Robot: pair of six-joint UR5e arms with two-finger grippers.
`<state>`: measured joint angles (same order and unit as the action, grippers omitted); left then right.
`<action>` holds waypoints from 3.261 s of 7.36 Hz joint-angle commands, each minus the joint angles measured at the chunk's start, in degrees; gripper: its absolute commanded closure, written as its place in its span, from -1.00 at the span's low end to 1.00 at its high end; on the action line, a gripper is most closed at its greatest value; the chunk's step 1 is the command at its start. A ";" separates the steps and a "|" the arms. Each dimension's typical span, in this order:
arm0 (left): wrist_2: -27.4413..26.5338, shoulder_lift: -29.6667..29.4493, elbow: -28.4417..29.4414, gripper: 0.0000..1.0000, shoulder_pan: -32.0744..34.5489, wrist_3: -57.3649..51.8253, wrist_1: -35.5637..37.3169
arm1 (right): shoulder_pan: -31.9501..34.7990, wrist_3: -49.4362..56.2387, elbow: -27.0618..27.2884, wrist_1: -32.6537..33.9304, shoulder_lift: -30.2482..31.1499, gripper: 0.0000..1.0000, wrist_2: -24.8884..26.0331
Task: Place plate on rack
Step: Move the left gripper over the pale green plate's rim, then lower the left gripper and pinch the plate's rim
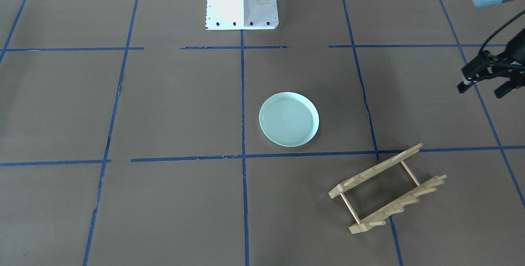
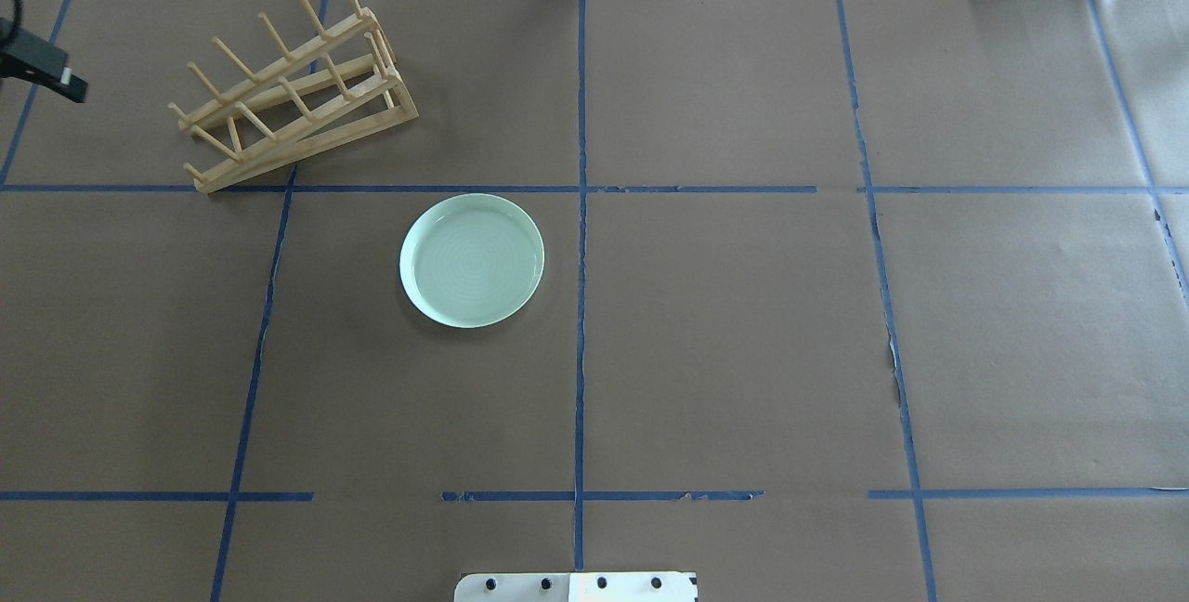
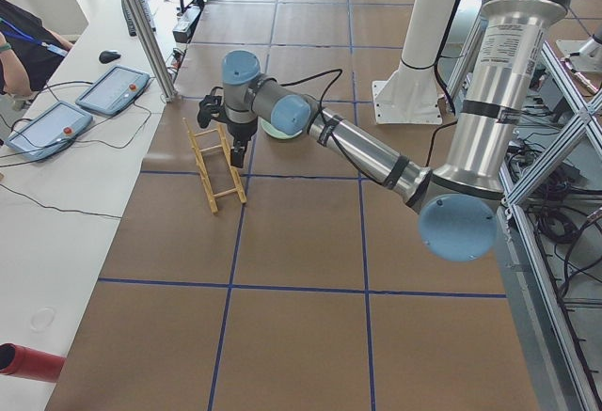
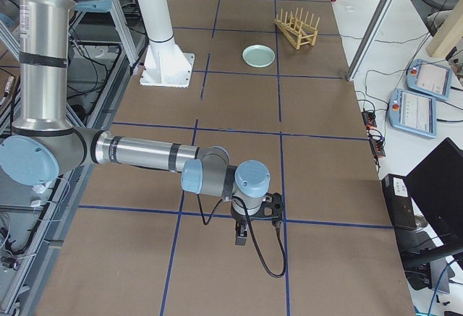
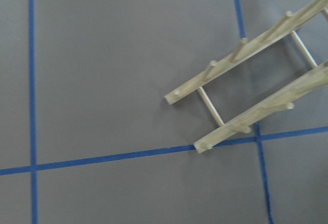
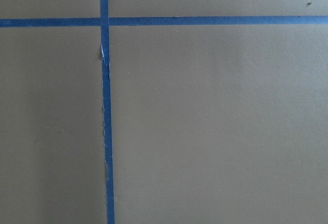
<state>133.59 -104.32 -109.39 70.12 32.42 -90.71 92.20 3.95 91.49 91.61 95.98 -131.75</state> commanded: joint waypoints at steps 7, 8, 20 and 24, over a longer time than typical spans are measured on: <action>-16.31 -21.85 9.08 -1.00 -27.29 33.48 -1.93 | 0.00 0.00 0.00 -0.02 0.00 -1.00 0.00; -16.69 -24.50 11.98 -1.00 -28.36 34.02 -1.84 | 0.00 0.00 0.00 -0.02 0.00 -1.00 0.00; -30.05 -36.92 33.80 -0.60 -39.70 37.72 -2.54 | 0.00 0.00 0.00 -0.02 0.00 -1.00 0.00; -29.97 -36.66 33.89 -0.36 -39.71 37.63 -2.98 | 0.00 0.00 0.00 -0.02 0.00 -1.00 0.00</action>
<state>103.55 -141.13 -75.53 30.45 70.12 -93.51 92.20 3.95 91.49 91.58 95.98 -131.75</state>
